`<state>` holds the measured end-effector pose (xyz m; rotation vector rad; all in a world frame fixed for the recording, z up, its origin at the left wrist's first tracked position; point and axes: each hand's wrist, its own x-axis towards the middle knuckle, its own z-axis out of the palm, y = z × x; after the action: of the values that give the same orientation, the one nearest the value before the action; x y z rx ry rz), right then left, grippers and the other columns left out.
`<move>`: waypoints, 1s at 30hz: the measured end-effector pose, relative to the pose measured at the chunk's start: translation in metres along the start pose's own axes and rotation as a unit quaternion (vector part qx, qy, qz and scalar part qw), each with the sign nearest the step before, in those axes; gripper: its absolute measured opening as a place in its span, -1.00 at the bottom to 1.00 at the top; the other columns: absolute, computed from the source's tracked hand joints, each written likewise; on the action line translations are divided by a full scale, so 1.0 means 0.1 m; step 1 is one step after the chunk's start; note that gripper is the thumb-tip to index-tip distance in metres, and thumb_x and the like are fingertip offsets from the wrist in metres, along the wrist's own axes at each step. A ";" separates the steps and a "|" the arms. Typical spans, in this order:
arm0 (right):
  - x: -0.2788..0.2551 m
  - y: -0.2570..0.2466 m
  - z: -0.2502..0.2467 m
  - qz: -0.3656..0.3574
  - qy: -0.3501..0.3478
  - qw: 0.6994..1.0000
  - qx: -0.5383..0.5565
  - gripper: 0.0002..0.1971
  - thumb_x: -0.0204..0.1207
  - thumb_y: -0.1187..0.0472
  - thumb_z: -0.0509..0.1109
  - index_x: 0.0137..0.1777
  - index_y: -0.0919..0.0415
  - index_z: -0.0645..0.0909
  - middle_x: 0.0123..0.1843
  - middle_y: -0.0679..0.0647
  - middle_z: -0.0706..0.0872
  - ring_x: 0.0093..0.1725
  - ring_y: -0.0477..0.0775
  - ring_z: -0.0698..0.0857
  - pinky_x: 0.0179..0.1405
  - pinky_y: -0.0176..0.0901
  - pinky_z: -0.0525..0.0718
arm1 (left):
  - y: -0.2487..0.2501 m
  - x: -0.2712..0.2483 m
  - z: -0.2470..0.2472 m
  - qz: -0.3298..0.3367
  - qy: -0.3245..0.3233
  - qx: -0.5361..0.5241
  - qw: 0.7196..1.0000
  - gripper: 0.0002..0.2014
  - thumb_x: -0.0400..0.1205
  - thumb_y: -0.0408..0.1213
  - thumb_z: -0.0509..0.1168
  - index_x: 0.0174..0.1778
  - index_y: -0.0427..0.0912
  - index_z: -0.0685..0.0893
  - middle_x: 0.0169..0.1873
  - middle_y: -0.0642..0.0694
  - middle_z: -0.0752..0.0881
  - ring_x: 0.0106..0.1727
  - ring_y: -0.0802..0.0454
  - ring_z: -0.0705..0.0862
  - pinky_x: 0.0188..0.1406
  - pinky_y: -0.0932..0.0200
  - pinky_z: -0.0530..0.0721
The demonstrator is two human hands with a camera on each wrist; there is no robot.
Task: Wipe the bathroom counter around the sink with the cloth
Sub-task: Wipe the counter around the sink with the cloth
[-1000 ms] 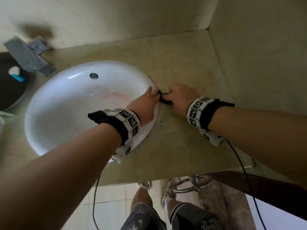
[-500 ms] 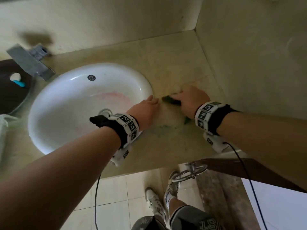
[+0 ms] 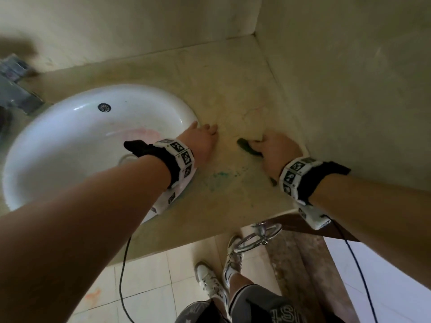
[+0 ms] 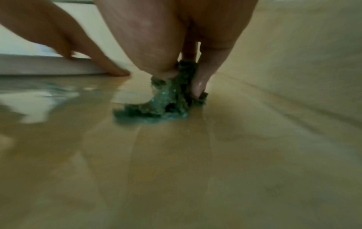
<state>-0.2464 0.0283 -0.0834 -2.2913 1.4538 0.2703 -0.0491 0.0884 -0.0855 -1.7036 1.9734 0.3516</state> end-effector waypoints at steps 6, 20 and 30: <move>-0.14 -0.18 0.08 -0.063 -0.026 0.997 -0.047 -0.76 0.60 0.13 0.26 0.24 0.03 0.60 0.05 0.13 0.62 -0.07 0.18 0.64 -0.26 -0.10 0.49 | -0.02 0.01 0.02 0.014 0.022 -0.015 1.000 -0.37 0.61 -0.27 0.18 0.62 -0.25 0.17 0.65 -0.20 0.07 0.60 -0.13 0.19 0.57 -0.17 0.10; 0.10 0.47 -0.16 0.018 -0.007 0.980 -0.198 -0.50 0.73 0.03 -0.04 0.67 -0.07 0.07 0.33 0.34 0.44 0.17 0.35 0.54 0.13 0.10 0.54 | -0.05 0.06 0.11 0.015 0.040 -0.025 0.999 -0.44 0.69 -0.23 0.06 0.63 -0.24 0.13 0.66 -0.18 0.05 0.64 -0.12 0.12 0.60 -0.15 0.03; -0.83 -0.41 0.39 -0.032 -0.016 0.997 -0.073 -0.65 0.72 0.01 0.06 0.44 0.07 0.35 0.16 0.17 0.50 0.12 0.24 0.54 0.02 0.07 0.64 | -0.05 0.00 0.02 0.027 0.022 -0.030 0.999 -0.45 0.68 -0.24 0.06 0.61 -0.27 0.17 0.66 -0.20 0.03 0.62 -0.14 0.15 0.57 -0.15 0.06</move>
<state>-0.2439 0.1289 -0.0777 -2.4330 1.3848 0.4045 -0.0440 0.0888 -0.0863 -1.7103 2.0640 0.3996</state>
